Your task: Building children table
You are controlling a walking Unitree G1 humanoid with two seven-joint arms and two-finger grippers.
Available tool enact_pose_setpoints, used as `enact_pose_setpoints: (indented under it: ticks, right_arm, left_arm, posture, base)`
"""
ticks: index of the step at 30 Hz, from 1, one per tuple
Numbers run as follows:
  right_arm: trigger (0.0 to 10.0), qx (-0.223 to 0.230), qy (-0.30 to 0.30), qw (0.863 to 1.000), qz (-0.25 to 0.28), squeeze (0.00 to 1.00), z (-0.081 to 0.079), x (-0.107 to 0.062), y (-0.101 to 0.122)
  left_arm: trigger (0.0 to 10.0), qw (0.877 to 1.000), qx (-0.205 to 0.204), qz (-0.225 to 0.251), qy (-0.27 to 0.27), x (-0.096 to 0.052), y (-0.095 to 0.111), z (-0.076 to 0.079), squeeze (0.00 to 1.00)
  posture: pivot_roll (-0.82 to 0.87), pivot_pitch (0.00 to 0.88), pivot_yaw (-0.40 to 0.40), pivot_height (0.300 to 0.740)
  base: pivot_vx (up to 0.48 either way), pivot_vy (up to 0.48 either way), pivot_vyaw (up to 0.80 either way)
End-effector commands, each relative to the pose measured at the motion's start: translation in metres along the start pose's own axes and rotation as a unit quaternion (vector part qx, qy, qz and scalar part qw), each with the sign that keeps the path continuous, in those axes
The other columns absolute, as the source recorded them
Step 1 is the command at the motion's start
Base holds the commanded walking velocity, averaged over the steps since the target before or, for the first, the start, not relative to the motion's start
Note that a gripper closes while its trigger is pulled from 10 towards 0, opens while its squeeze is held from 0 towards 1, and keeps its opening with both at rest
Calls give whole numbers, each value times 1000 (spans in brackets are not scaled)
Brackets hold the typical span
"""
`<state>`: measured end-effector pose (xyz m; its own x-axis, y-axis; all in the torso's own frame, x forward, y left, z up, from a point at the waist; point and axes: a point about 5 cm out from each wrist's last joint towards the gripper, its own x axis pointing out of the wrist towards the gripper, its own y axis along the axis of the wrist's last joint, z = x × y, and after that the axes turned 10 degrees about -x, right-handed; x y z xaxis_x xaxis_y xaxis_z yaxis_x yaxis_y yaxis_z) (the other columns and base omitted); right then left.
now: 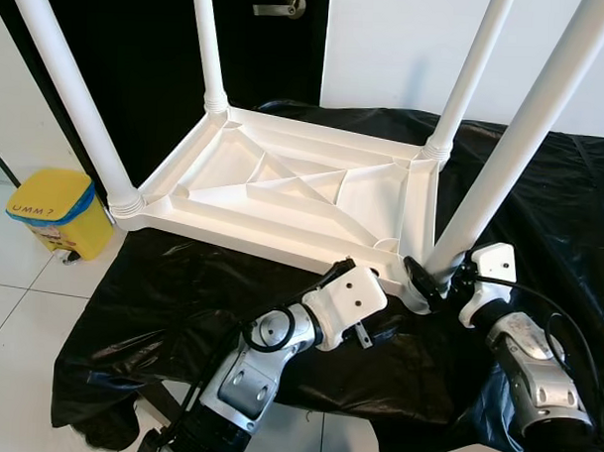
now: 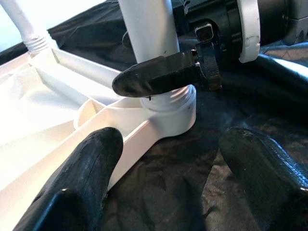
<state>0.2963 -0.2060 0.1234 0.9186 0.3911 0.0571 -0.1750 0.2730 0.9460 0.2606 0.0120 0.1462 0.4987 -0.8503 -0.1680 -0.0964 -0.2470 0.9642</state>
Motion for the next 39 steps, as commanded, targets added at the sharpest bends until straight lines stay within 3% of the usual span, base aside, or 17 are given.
enact_pose_setpoints:
  ticks: [1,3,4,5,6,9,16,21,25,26,27,28,33,34,37,38,39]
  right_arm:
    - [10000,-10,14,1000,-1,0,0,2,0]
    - [10000,-10,14,1000,-1,0,0,2,0]
    - [1020,-17,25,1000,1,0,-1,6,2]
    - [1020,-17,25,1000,1,0,-1,6,2]
    - [0,-16,25,1000,1,0,-2,7,2]
    - [0,-8,15,1000,0,0,-3,6,1]
    - [0,23,-107,992,-58,0,-11,-1,-12]
    - [0,75,-259,956,-119,0,-36,4,-20]
    - [0,94,-276,949,-123,0,-52,9,-18]
    - [3882,91,-256,957,-104,0,-60,15,-12]
    - [3882,91,-256,957,-104,0,-60,15,-12]
    - [10000,89,-241,962,-90,0,-62,18,-6]
    - [10000,82,-228,967,-73,0,-61,19,-1]
    - [10000,74,-225,970,-62,871,-55,16,1]
    - [10000,67,-221,972,-53,871,-50,15,2]
    - [10000,67,-211,974,-42,1000,-45,12,4]
    - [10000,67,-211,974,-42,1000,-45,12,4]
  left_arm:
    - [10000,1000,-3,-6,27,-1,-3,-2,0]
    - [10000,1000,-3,-6,27,-1,-3,-2,0]
    - [10000,1000,-3,-7,27,-2,-3,-3,0]
    - [10000,1000,-3,-7,27,-2,-3,-3,0]
    - [10000,1000,-2,-9,28,-2,-3,-4,0]
    - [10000,1000,-1,-10,30,-3,-3,-5,0]
    - [10000,999,2,-14,30,-4,-5,-8,0]
    - [10000,1000,2,-13,28,-1,-5,-8,0]
    - [10000,1000,3,-12,27,0,-4,-8,0]
    - [10000,1000,3,-12,27,0,-4,-8,0]
    - [10000,1000,3,-12,27,0,-4,-8,0]
    - [10000,1000,5,-12,27,0,-4,-9,0]
    - [10000,1000,7,-12,27,0,-5,-9,0]
    - [10000,999,10,-13,29,0,-5,-10,0]
    - [10000,999,11,-13,31,0,-6,-10,0]
    - [10000,999,6,-9,30,0,-5,-11,0]
    - [10000,999,6,-9,30,0,-5,-11,0]
  posture:
    - [-80,98,-30,740]
    - [-80,98,-30,740]
    - [-75,97,-22,740]
    - [-75,97,-22,740]
    - [-75,95,-18,740]
    - [-77,95,-14,740]
    - [-96,88,-4,740]
    - [-112,82,9,740]
    - [-110,78,13,740]
    - [-112,77,15,740]
    - [-112,77,15,740]
    - [-116,74,18,740]
    - [-116,72,17,740]
    - [-116,62,13,740]
    - [-116,62,13,740]
    - [-116,57,10,740]
    - [-116,57,10,740]
  base:
    - [0,0,0]
    - [0,0,0]
    - [0,0,0]
    - [0,0,0]
    - [0,0,0]
    - [0,0,0]
    - [0,0,0]
    - [0,0,0]
    - [0,0,0]
    - [0,0,0]
    - [0,0,0]
    - [0,0,0]
    - [0,0,0]
    - [0,0,0]
    - [0,0,0]
    - [0,0,0]
    - [0,0,0]
